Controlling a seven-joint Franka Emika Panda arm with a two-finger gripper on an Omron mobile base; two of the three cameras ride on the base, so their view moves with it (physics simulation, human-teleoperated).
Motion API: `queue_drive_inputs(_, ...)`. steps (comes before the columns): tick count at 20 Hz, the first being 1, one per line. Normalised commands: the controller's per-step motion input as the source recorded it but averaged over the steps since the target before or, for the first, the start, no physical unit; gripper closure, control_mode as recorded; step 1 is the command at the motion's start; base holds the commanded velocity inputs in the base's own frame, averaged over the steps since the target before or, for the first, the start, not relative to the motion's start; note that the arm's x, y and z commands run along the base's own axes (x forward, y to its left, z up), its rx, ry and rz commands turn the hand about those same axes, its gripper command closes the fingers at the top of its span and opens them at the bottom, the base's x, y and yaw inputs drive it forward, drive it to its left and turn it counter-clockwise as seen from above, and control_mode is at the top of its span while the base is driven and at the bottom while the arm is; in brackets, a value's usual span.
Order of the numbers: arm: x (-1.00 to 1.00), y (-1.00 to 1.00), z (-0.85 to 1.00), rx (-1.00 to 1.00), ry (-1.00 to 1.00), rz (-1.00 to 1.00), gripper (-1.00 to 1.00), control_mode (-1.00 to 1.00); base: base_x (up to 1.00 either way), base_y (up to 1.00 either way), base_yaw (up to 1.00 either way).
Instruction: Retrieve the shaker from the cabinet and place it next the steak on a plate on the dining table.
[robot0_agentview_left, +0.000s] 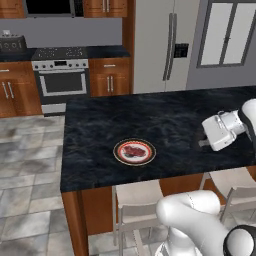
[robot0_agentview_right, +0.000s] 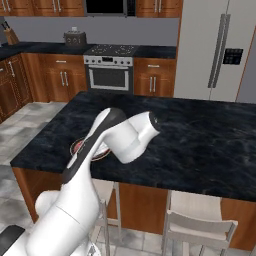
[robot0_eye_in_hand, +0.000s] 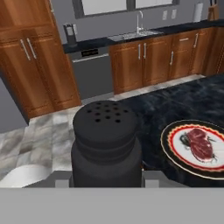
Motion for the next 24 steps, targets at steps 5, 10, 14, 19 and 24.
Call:
queue_drive_inputs(5,0.56,-0.03,-0.25,0.0,-0.01,0.04,1.0,-1.0,0.0,0.0,0.0)
queue_drive_inputs(10,0.54,-0.08,-0.22,0.0,-0.04,0.08,1.0,-1.0,0.0,0.0,0.0)
queue_drive_inputs(14,0.53,-0.09,-0.31,0.0,0.0,0.07,1.0,-1.0,0.0,0.0,0.0)
queue_drive_inputs(19,0.5,0.0,-0.38,0.0,0.0,0.05,1.0,-1.0,0.0,0.0,0.0)
queue_drive_inputs(24,0.43,0.0,-0.44,0.0,0.0,0.04,1.0,-1.0,0.0,0.0,0.0)
